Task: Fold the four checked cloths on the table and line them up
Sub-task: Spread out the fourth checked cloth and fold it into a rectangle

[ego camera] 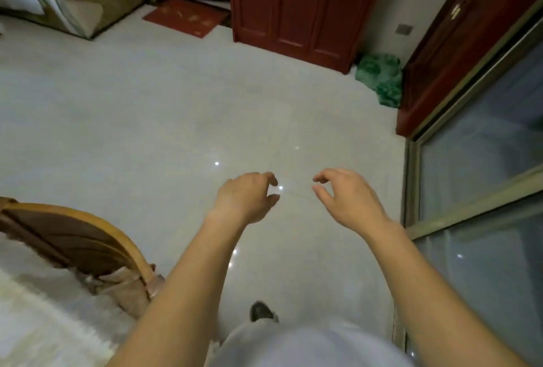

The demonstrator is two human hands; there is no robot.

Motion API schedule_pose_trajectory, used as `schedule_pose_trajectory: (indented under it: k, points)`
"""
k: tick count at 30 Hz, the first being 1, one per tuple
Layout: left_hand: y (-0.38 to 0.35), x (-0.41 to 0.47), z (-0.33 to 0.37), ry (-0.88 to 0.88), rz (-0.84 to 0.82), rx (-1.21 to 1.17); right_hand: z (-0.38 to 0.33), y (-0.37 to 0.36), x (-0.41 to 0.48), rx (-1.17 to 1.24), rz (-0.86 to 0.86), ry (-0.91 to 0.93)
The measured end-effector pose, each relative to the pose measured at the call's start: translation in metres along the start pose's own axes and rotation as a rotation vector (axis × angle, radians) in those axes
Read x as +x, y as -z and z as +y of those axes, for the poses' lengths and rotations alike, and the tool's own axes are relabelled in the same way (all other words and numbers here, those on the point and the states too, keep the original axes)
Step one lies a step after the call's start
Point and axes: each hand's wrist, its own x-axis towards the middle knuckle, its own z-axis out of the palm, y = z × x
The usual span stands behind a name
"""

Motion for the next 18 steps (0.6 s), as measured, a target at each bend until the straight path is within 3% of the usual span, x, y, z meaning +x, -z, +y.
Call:
schedule_pose_trajectory:
  k: [5,18]
  points:
    - [0.026,0.021,-0.073,0.181,0.029,-0.020,-0.038,-0.025,0.092,-0.010,-0.119,0.138]
    - [0.134,0.127,-0.225,0.656,0.104,-0.137,-0.181,-0.068,0.393,0.084,-0.231,0.554]
